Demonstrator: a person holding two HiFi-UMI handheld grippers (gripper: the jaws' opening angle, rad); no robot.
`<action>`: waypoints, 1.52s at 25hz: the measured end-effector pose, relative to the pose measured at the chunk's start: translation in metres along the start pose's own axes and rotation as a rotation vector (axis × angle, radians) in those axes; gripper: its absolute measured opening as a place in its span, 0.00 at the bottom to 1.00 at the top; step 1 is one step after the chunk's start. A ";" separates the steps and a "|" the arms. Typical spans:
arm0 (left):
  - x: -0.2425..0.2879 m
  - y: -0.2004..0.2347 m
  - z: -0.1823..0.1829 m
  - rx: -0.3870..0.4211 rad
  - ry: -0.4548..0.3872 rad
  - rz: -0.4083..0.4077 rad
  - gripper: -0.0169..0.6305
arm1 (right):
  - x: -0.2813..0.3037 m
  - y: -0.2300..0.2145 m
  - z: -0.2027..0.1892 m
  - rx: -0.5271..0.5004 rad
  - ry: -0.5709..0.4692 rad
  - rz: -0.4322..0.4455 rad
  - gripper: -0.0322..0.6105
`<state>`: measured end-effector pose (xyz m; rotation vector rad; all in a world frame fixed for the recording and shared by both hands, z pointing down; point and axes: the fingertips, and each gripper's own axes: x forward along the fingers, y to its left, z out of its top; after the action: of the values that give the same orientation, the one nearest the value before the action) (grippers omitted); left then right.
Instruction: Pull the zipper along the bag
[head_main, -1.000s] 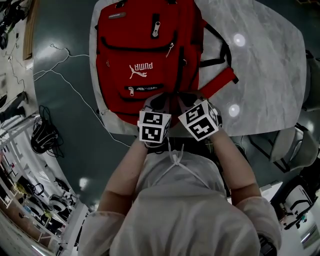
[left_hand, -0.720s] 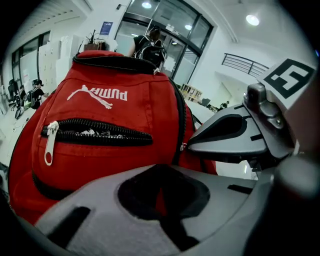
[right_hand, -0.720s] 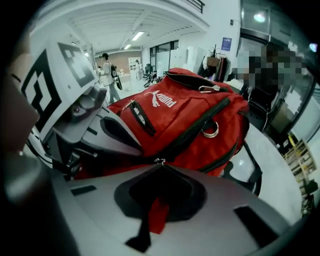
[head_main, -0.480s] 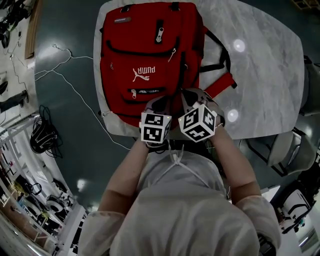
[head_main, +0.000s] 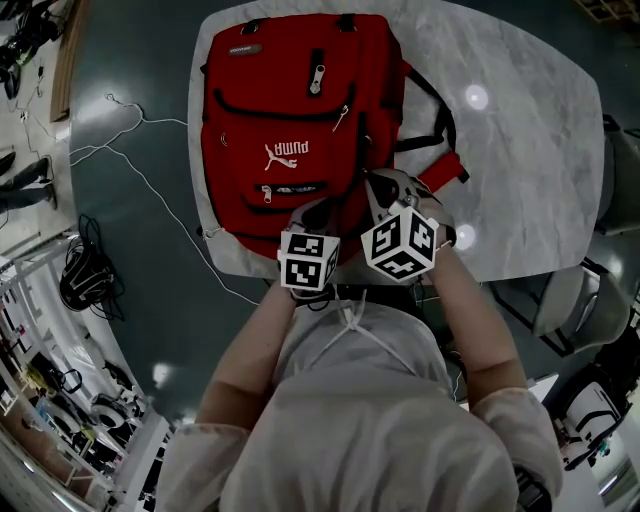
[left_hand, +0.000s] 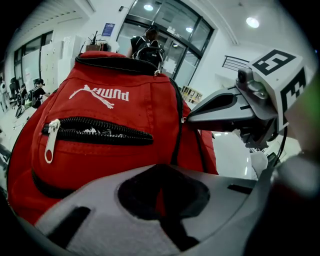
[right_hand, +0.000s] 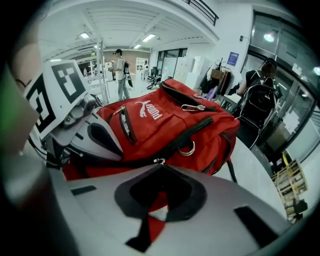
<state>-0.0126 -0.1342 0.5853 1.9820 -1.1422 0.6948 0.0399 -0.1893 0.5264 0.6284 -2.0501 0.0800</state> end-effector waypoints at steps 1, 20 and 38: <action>0.000 0.000 0.000 0.001 -0.002 0.002 0.06 | -0.001 -0.002 0.001 -0.007 -0.001 -0.004 0.09; 0.000 -0.001 0.002 0.010 -0.008 0.008 0.06 | -0.010 -0.063 0.037 -0.143 -0.061 -0.133 0.09; 0.003 0.002 -0.007 0.042 0.002 0.025 0.06 | -0.004 -0.092 0.052 -0.009 -0.087 -0.140 0.10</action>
<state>-0.0134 -0.1309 0.5926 2.0051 -1.1618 0.7388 0.0433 -0.2834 0.4775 0.7793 -2.0828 -0.0393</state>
